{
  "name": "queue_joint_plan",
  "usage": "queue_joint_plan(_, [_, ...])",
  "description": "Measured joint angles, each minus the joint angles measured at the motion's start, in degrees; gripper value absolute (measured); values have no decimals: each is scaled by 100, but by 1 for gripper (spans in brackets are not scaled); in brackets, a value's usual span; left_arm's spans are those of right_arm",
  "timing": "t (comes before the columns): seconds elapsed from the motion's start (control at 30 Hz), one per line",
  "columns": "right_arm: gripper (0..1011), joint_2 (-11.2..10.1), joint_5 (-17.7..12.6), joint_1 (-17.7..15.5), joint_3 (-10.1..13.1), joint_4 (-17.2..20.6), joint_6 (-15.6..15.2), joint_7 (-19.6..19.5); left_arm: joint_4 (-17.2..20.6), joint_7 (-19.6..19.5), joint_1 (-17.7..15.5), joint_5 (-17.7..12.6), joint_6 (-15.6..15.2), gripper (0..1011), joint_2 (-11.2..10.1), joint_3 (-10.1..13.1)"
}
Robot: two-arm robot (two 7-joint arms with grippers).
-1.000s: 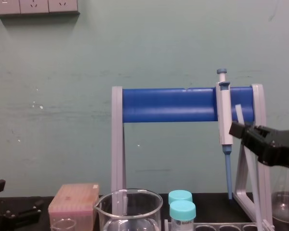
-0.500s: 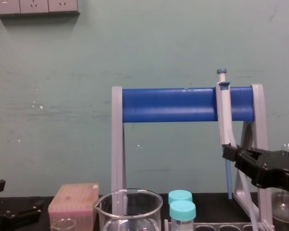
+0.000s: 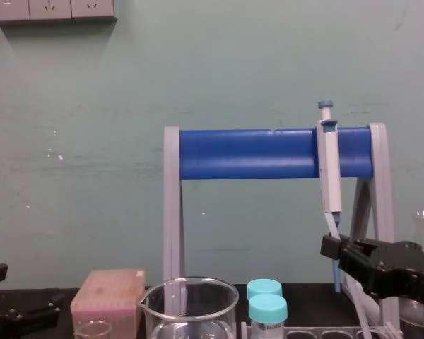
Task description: Pick up the stirring rod with one hand, then place it down.
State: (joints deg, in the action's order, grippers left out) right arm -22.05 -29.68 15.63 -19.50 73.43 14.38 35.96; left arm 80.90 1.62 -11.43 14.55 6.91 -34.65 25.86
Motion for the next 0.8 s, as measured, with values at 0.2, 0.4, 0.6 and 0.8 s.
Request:
queue_joint_plan(0.2, [72,2,-4,0,5,0,-66,-39,0,0,0,0,0,1000,0,0])
queue_joint_plan(0.4, [72,0,-5,0,9,2,-60,-40,0,0,0,0,0,1000,0,0])
queue_joint_plan(0.6, [72,-1,-8,-3,12,5,-54,-41,0,0,0,0,0,1000,0,0])
queue_joint_plan(0.8, [77,-1,-10,-5,12,8,-44,-41,0,0,0,0,0,1000,0,0])
